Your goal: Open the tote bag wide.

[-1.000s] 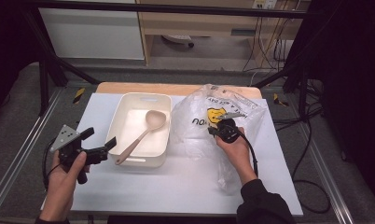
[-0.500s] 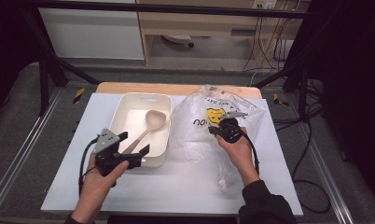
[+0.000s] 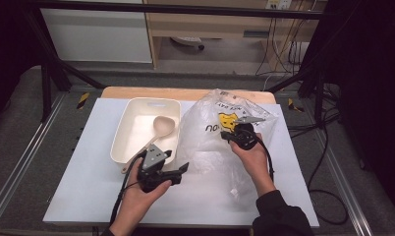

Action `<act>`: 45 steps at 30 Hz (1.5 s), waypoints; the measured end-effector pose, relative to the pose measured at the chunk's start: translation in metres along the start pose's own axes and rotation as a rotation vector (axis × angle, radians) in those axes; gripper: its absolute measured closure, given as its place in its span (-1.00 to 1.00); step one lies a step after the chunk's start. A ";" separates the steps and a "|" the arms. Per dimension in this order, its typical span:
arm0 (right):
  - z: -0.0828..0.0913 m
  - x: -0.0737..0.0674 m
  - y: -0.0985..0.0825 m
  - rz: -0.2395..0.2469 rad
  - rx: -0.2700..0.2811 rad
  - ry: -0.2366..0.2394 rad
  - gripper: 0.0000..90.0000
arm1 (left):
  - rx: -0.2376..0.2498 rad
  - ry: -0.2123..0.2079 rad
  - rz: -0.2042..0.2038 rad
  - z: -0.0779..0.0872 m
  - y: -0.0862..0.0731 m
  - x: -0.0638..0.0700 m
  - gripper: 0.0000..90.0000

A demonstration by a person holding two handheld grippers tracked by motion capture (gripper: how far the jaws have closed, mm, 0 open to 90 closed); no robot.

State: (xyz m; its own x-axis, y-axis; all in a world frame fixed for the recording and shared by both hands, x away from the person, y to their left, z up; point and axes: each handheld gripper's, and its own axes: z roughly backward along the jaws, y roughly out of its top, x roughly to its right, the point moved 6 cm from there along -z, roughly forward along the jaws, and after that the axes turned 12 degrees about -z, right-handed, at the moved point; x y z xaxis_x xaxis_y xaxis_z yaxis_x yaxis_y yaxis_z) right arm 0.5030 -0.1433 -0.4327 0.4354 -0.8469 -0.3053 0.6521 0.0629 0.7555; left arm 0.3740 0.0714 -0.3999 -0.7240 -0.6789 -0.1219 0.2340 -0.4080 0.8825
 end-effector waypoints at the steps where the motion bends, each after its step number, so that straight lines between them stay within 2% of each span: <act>1: 0.001 0.000 0.000 -0.003 -0.002 0.000 1.00 | -0.006 -0.005 0.000 -0.005 0.000 0.003 -0.19; 6: 0.005 -0.003 0.000 -0.003 -0.001 -0.002 1.00 | -0.012 -0.050 0.027 -0.031 -0.001 0.021 0.19; 12: 0.010 -0.008 -0.002 -0.008 0.000 -0.015 1.00 | -0.068 -0.100 0.028 -0.076 -0.007 0.042 0.59; 15: 0.012 -0.009 -0.003 -0.018 0.002 -0.031 1.00 | -0.084 -0.128 0.009 -0.096 -0.010 0.047 0.86; 18: 0.013 -0.010 -0.002 -0.023 0.004 -0.033 1.00 | -0.113 -0.129 -0.016 -0.114 -0.011 0.048 0.95; 20: 0.015 -0.009 -0.002 -0.030 0.008 -0.032 1.00 | -0.121 -0.130 -0.020 -0.121 -0.010 0.048 1.00; 23: 0.017 -0.008 -0.001 -0.034 0.013 -0.031 1.00 | -0.149 -0.114 -0.075 -0.133 -0.009 0.047 1.00; 26: 0.019 -0.007 0.001 -0.041 0.019 -0.026 1.00 | -0.181 -0.103 -0.095 -0.142 -0.013 0.045 1.00; 33: 0.021 -0.006 0.007 -0.051 0.030 -0.017 1.00 | -0.235 -0.099 -0.101 -0.154 -0.023 0.037 1.00; 36: 0.021 -0.007 0.010 -0.052 0.032 -0.022 1.00 | -0.227 -0.087 -0.154 -0.157 -0.024 0.039 1.00; 37: 0.021 -0.007 0.012 -0.052 0.036 -0.021 1.00 | -0.226 -0.085 -0.159 -0.157 -0.024 0.039 1.00; 40: 0.024 -0.008 0.018 -0.050 0.048 -0.024 1.00 | -0.223 -0.090 -0.155 -0.157 -0.024 0.039 1.00; 43: 0.030 -0.008 0.026 -0.048 0.059 -0.033 1.00 | -0.216 -0.112 -0.121 -0.157 -0.025 0.036 1.00; 45: 0.035 -0.007 0.033 -0.049 0.071 -0.036 1.00 | -0.215 -0.114 -0.123 -0.157 -0.025 0.036 1.00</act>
State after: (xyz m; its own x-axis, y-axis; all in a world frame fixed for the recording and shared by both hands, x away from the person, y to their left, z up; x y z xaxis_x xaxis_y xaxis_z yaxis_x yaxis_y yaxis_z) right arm 0.4992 -0.1540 -0.3855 0.3809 -0.8664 -0.3228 0.6257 -0.0155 0.7799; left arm 0.4440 -0.0390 -0.4981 -0.8210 -0.5481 -0.1600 0.2633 -0.6120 0.7457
